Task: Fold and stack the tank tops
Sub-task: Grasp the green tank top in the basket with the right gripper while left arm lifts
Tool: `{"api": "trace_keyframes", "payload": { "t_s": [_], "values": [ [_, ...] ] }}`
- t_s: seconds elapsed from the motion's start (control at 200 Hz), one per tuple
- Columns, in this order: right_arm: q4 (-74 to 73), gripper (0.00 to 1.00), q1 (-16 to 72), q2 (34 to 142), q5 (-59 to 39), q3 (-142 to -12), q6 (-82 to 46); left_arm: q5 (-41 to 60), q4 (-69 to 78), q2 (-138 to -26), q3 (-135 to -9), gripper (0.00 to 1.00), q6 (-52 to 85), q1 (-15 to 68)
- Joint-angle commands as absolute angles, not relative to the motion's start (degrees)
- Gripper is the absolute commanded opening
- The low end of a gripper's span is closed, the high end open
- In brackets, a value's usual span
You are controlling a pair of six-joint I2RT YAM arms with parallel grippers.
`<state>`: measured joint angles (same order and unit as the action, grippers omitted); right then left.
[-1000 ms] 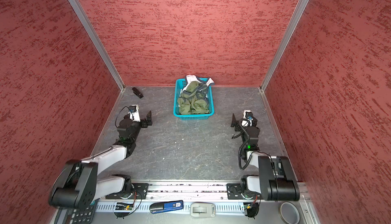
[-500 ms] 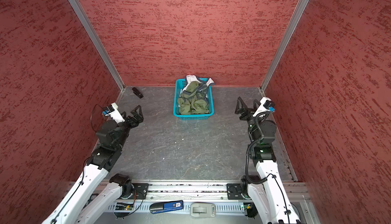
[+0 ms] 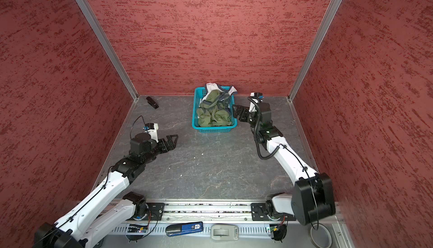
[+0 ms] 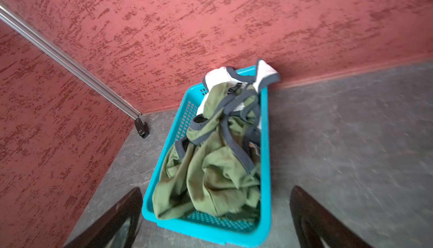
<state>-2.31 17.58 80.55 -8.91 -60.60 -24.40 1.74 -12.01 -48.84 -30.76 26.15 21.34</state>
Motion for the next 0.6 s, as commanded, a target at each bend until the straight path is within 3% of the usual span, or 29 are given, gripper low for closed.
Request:
{"api": "trace_keyframes", "payload": {
  "t_s": [0.0,0.481,0.591],
  "values": [
    [4.6,0.99,21.6,88.9,-4.5,-68.0,-22.4,-2.7,-12.8,-48.5,-32.1,0.99,21.3,22.9],
    [22.4,0.99,30.5,119.3,-1.1,-95.8,-22.0,-4.0,-8.1,-48.6,-27.4,0.99,20.7,22.9],
    [25.6,0.92,30.8,124.1,-0.1,-100.6,-21.7,-3.6,-7.7,-49.0,-27.4,1.0,20.7,22.9]
  ]
}}
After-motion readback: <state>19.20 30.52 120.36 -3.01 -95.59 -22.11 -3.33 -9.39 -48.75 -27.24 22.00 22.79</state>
